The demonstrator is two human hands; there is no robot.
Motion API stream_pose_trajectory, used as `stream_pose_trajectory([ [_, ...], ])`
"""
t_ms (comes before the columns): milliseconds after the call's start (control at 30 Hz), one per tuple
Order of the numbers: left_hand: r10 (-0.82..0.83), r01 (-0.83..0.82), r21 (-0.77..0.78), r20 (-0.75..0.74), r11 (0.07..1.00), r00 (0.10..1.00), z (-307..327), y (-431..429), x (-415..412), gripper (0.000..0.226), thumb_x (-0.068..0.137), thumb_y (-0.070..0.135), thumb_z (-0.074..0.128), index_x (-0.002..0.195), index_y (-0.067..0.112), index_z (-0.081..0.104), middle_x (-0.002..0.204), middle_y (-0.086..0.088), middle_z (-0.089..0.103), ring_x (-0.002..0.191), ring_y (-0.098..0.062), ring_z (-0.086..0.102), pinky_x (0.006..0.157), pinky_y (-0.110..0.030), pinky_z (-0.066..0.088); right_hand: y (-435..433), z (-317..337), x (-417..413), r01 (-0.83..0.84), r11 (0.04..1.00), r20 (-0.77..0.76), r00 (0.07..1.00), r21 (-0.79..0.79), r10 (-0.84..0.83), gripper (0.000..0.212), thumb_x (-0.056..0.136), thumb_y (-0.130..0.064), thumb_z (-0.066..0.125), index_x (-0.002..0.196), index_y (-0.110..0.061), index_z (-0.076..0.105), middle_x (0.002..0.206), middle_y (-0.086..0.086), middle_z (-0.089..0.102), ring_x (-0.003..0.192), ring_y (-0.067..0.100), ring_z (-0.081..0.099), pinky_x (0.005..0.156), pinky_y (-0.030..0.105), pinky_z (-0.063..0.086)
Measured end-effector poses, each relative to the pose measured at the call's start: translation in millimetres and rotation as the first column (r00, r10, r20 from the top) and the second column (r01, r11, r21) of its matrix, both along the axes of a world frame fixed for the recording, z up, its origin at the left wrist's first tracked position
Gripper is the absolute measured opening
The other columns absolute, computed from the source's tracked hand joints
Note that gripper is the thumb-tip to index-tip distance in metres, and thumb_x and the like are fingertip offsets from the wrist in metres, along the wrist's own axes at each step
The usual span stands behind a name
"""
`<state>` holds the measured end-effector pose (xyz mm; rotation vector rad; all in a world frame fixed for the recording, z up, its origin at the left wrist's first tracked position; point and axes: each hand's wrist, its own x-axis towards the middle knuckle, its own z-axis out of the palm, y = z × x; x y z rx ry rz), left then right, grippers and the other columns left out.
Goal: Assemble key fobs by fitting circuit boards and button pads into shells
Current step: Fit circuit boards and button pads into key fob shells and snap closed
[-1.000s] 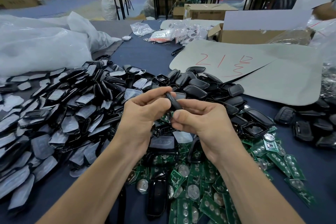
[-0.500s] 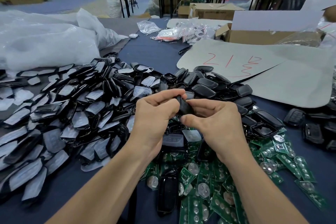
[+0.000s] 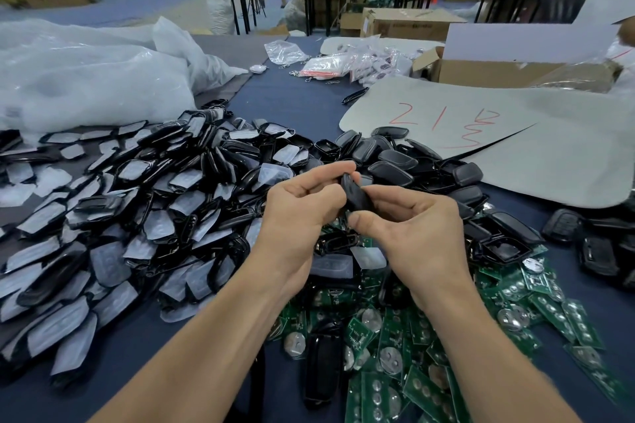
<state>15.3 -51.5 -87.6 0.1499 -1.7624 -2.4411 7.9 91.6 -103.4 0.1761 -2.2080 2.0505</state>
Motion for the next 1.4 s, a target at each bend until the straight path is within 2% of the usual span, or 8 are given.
stream_pose_trajectory([
  [167,-0.135,0.135,-0.009,-0.113,0.991,0.984,1.2,-4.5,1.5,0.044,0.073,-0.002,0.067,0.110,0.020,0.079,0.108,-0.005,0.080,0.093,-0.015,0.073,0.083,-0.024,0.057,2.5,2.2,-0.6,0.027,0.999,-0.040,0.999,-0.037,-0.029,0.036,0.064,-0.018,0.098,0.087,-0.040,0.082,0.085,-0.015,0.080,0.087,0.002,0.076,0.079,0.028,0.062],
  [433,-0.181,0.193,0.073,-0.140,0.979,0.973,3.2,-10.8,-0.3,0.047,0.070,-0.008,0.078,0.112,0.012,0.076,0.104,-0.006,0.080,0.090,-0.016,0.076,0.078,-0.024,0.059,1.3,9.1,3.6,-0.061,0.976,-0.027,0.998,-0.210,0.056,0.036,0.067,0.002,0.092,0.081,-0.029,0.082,0.084,-0.002,0.081,0.079,0.015,0.079,0.068,0.020,0.060],
  [567,-0.183,0.176,-0.062,-0.138,0.982,0.973,3.7,-11.4,-0.3,0.038,0.079,0.003,0.076,0.115,0.015,0.076,0.109,-0.005,0.080,0.097,-0.017,0.075,0.083,-0.031,0.062,2.0,8.5,3.6,0.066,0.997,-0.072,0.995,-0.045,-0.069,0.043,0.062,-0.006,0.095,0.087,-0.038,0.081,0.081,-0.019,0.078,0.080,0.000,0.076,0.071,0.017,0.059],
  [733,-0.046,0.024,-0.204,-0.106,0.979,0.993,0.9,-10.4,1.2,0.020,0.087,0.003,0.077,0.088,0.021,0.085,0.089,-0.007,0.082,0.080,-0.016,0.078,0.065,-0.022,0.061,-2.9,7.4,7.3,0.136,0.969,-0.238,0.968,0.206,-0.085,0.054,0.065,-0.006,0.092,0.096,-0.047,0.075,0.081,-0.037,0.071,0.076,-0.008,0.072,0.071,0.007,0.054],
  [867,-0.005,-0.034,-0.213,-0.180,0.977,0.984,-0.9,-13.1,-0.8,0.025,0.087,-0.005,0.075,0.085,0.019,0.085,0.087,-0.009,0.081,0.082,-0.021,0.079,0.071,-0.027,0.062,0.2,6.4,2.2,0.047,0.997,-0.130,0.991,0.069,-0.037,0.045,0.066,-0.007,0.086,0.101,-0.034,0.081,0.088,-0.018,0.079,0.084,0.004,0.077,0.078,0.027,0.063],
  [1000,-0.047,-0.023,-0.270,-0.249,0.963,0.967,-1.7,-16.1,-1.2,0.023,0.086,-0.008,0.075,0.091,0.013,0.083,0.090,-0.010,0.081,0.088,-0.023,0.078,0.079,-0.027,0.060,8.7,6.6,-3.1,-0.033,0.994,-0.047,0.998,-0.101,0.028,0.029,0.075,-0.002,0.081,0.090,-0.027,0.083,0.080,0.003,0.080,0.072,0.026,0.078,0.063,0.031,0.061],
  [1233,-0.104,-0.043,-0.529,-0.245,0.847,0.964,-1.8,-16.8,1.6,0.031,0.083,0.001,0.083,0.092,0.031,0.081,0.091,0.008,0.081,0.087,-0.012,0.078,0.077,-0.021,0.060,6.8,7.7,-0.7,-0.026,1.000,-0.100,0.995,-0.008,0.025,0.025,0.080,-0.003,0.082,0.094,-0.024,0.084,0.082,-0.005,0.080,0.078,0.016,0.079,0.074,0.034,0.064],
  [1400,-0.069,-0.052,-0.622,-0.168,0.781,0.983,-10.0,-6.6,2.2,0.011,0.089,0.024,0.073,0.095,0.033,0.072,0.095,0.014,0.077,0.088,-0.010,0.074,0.084,-0.044,0.062,4.6,4.7,-0.6,0.031,0.999,-0.076,0.997,-0.030,-0.034,0.024,0.076,-0.010,0.082,0.086,-0.031,0.084,0.076,-0.007,0.079,0.073,0.013,0.077,0.069,0.026,0.060],
])
